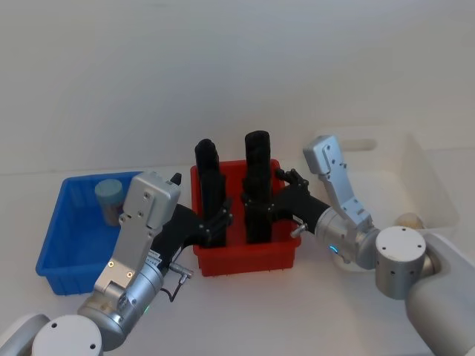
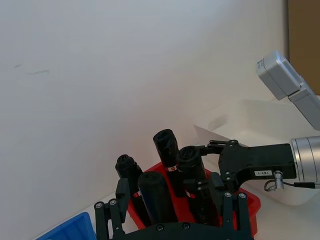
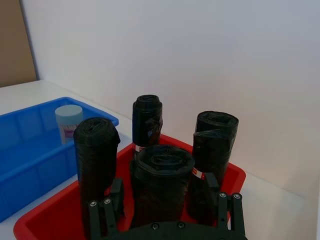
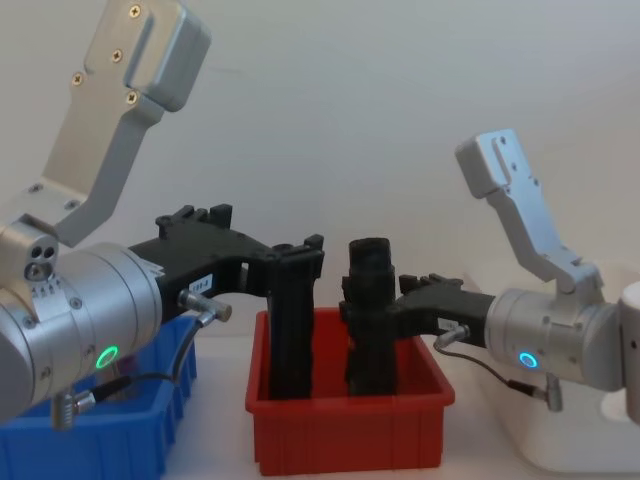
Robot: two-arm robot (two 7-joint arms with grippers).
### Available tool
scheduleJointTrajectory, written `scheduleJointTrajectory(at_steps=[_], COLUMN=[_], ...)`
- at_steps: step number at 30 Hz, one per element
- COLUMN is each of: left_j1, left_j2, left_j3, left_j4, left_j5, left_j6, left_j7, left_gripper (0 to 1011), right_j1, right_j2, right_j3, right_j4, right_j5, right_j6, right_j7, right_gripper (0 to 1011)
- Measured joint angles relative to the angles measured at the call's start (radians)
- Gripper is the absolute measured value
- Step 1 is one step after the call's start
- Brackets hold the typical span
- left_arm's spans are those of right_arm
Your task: Pick the cotton swabs from the blue box and place them into the white box.
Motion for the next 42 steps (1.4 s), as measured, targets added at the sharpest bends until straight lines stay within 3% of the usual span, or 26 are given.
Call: scheduleJointTrajectory(at_steps=[5,11,17,25,30,42], left_j1=[0.0,0.0,0.0,0.0,0.0,0.0], left_j2=[0.0,0.0,0.0,0.0,0.0,0.0], left_j3=[0.0,0.0,0.0,0.0,0.0,0.0], left_j4=[0.0,0.0,0.0,0.0,0.0,0.0], left_j5=[0.0,0.0,0.0,0.0,0.0,0.0], left_j6=[0.0,0.0,0.0,0.0,0.0,0.0], left_j7=[0.0,0.0,0.0,0.0,0.0,0.0], left_gripper=[1004,1004,1004,1004,1004,1004], right_j1=[0.04,0.09,0.129,0.139,0.097,-0.067], right_j2=[-0.016,-0.036,-0.052,-0.057,-0.043,0.014], right_j3=[-0.004,-0.007,-0.009,-0.006,-0.001,0.01], right_j4=[0.078,0.173,0.249,0.263,0.166,-0.194], right_j5=[-0.002,-0.001,0.008,0.017,0.03,0.071], right_j6=[-0.028,-0.064,-0.103,-0.12,-0.102,-0.01], right_j7=[0.009,0.025,0.044,0.05,0.047,-0.013], right_gripper=[998,864,665,536,503,450])
